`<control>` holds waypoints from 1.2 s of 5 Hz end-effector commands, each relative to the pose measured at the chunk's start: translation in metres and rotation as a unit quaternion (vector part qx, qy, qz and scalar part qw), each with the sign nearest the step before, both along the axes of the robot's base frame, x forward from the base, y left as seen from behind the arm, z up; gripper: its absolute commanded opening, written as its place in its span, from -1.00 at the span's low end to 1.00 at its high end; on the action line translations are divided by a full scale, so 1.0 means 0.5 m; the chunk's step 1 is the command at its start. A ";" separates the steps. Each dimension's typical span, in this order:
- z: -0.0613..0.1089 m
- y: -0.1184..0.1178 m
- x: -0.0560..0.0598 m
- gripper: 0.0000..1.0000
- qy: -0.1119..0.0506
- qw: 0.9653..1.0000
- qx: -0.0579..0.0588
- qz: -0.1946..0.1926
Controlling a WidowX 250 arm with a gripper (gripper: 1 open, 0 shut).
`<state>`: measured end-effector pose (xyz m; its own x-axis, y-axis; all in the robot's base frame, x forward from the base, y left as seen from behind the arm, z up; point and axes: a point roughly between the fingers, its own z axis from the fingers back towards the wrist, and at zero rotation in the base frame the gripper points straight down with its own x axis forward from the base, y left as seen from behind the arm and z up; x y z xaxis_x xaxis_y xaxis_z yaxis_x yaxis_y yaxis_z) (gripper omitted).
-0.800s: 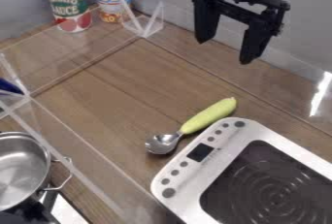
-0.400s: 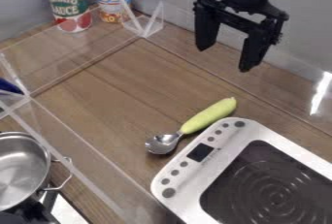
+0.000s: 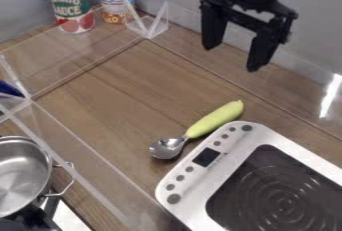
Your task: Put green spoon on the white and black stove top
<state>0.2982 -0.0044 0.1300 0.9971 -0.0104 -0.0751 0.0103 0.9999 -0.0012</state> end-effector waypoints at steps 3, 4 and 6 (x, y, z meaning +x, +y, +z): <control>0.053 0.023 0.017 1.00 -0.038 0.999 0.002 0.024; 0.055 0.016 0.008 1.00 -0.034 0.999 0.000 0.022; 0.055 0.001 -0.009 1.00 -0.025 1.000 -0.005 0.017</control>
